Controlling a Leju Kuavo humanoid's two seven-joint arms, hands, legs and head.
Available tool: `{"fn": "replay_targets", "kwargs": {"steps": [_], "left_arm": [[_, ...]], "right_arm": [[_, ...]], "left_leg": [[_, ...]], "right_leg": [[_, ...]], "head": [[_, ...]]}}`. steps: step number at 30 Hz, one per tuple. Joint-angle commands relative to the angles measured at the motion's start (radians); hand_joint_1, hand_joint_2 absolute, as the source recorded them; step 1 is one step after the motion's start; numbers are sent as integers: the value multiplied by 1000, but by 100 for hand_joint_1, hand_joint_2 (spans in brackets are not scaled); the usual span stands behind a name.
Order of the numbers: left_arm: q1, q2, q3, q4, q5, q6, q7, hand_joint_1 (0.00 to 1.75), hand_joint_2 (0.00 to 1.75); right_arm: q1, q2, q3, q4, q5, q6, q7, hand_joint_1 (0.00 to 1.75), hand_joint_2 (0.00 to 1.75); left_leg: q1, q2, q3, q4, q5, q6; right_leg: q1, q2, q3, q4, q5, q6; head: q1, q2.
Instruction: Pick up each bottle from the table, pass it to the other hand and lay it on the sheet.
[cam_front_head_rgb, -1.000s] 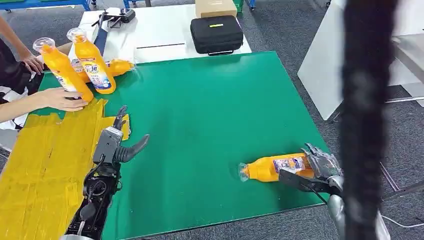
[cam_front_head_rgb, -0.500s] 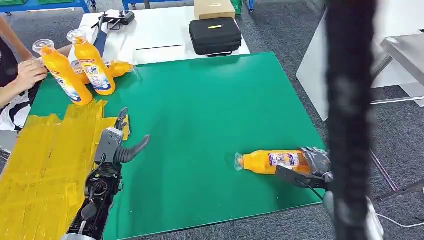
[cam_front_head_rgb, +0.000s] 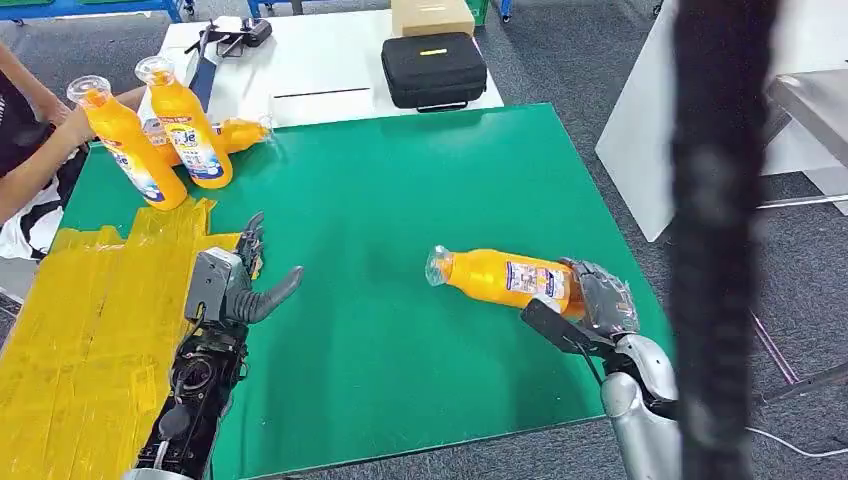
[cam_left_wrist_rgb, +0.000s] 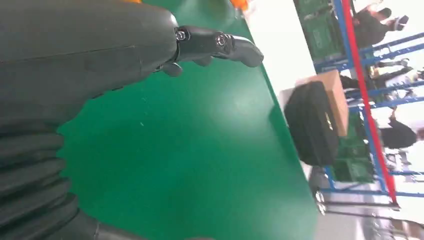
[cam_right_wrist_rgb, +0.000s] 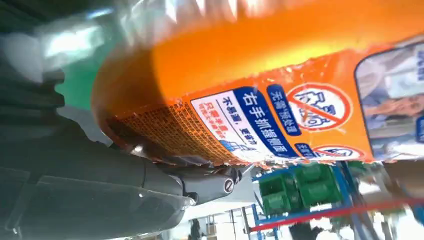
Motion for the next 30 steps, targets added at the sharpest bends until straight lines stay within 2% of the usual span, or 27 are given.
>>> {"fn": "replay_targets", "kwargs": {"steps": [1,7,8,10,14,16,18,21,28,30], "left_arm": [[-12,3,-48,-64,58,-44,46,0,175],[-21,8,-65,-116,291,-130,101,0,175],[-26,12,-83,-116,367,-196,123,0,175],[-46,13,-132,-99,433,-234,149,0,175],[-81,13,-232,-76,467,-244,151,0,175],[-101,11,-260,-58,470,-241,150,0,175],[-114,5,-269,-43,471,-237,152,0,175],[-140,5,-292,-19,480,-231,150,0,175],[-141,11,-303,-20,489,-225,148,0,175],[-141,12,-304,-20,490,-224,147,0,175]], "right_arm": [[-72,86,-7,61,-28,-32,1,175,175],[-114,99,14,116,-157,-60,-26,175,175],[-127,96,35,148,-177,-37,-30,175,175],[-165,103,73,234,-201,-48,-50,175,175],[-230,127,114,329,-370,-54,-157,175,175],[-250,132,129,344,-456,-9,-194,175,175],[-253,135,137,341,-477,3,-200,175,175],[-268,153,169,326,-587,93,-247,175,175],[-274,149,195,319,-603,90,-233,175,175],[-273,147,197,319,-606,90,-233,175,175]], "left_leg": [[2,4,3,1,-3,-4],[2,3,4,1,-3,-5],[2,2,3,1,-2,-4],[1,1,0,0,-1,-2],[2,2,2,1,-2,-4],[1,1,0,1,-1,-3],[1,1,0,1,-1,-3],[1,0,1,1,-1,-3],[1,-1,0,0,0,-2],[2,1,5,2,-3,-5]], "right_leg": [[2,2,3,0,-1,-1],[2,1,4,0,-2,-2],[2,0,3,0,-1,-1],[1,0,1,-1,0,-1],[2,1,2,0,0,-1],[1,0,0,0,0,-1],[1,0,1,0,0,-1],[1,-1,1,0,0,-1],[1,-1,0,0,0,0],[2,-1,5,1,-3,-2]], "head": [[0,0],[0,0],[0,0],[0,0],[0,0],[0,0],[0,0],[0,0],[0,0],[0,0]]}}
